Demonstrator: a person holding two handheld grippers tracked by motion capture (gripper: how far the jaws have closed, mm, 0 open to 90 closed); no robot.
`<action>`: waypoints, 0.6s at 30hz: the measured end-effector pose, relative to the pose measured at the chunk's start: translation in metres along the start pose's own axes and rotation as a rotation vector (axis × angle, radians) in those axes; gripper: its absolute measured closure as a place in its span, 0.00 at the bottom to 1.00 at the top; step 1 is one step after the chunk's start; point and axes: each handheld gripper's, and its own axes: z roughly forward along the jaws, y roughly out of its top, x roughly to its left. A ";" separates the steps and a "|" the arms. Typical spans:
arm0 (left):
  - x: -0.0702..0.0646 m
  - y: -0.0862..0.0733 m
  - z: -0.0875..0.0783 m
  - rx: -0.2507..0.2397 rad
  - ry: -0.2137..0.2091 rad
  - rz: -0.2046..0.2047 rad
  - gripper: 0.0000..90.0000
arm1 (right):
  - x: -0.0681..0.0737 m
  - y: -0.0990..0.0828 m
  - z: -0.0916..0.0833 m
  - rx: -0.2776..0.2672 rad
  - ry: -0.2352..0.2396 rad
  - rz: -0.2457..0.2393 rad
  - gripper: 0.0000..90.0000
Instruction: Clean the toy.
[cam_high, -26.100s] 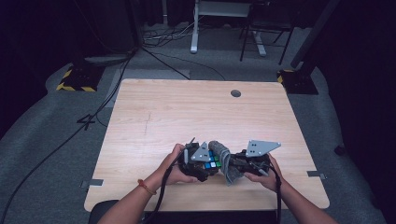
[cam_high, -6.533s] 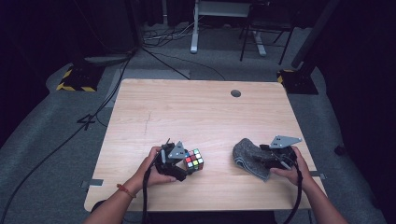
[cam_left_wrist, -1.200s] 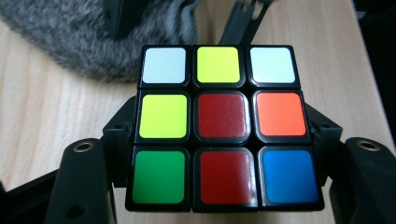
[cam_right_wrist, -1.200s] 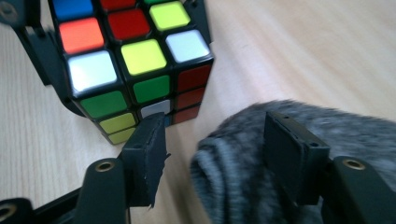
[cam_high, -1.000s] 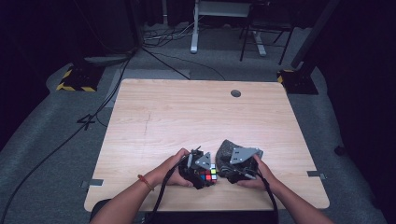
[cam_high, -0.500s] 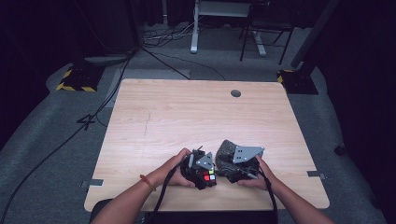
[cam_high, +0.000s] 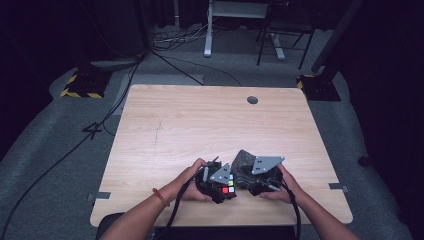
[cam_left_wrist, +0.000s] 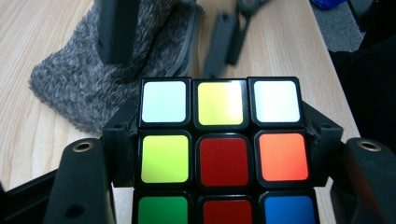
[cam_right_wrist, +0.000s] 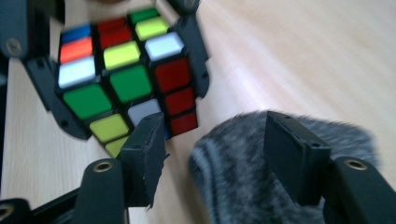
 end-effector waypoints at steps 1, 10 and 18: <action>-0.001 0.000 0.000 0.001 -0.003 0.007 0.37 | 0.001 -0.001 0.002 0.014 -0.004 -0.009 0.44; 0.001 -0.004 0.010 0.023 -0.043 -0.010 0.36 | 0.000 0.001 0.003 -0.013 0.014 -0.029 0.43; 0.001 -0.005 0.009 -0.001 -0.046 -0.018 0.36 | 0.004 0.005 0.001 -0.060 0.011 -0.027 0.45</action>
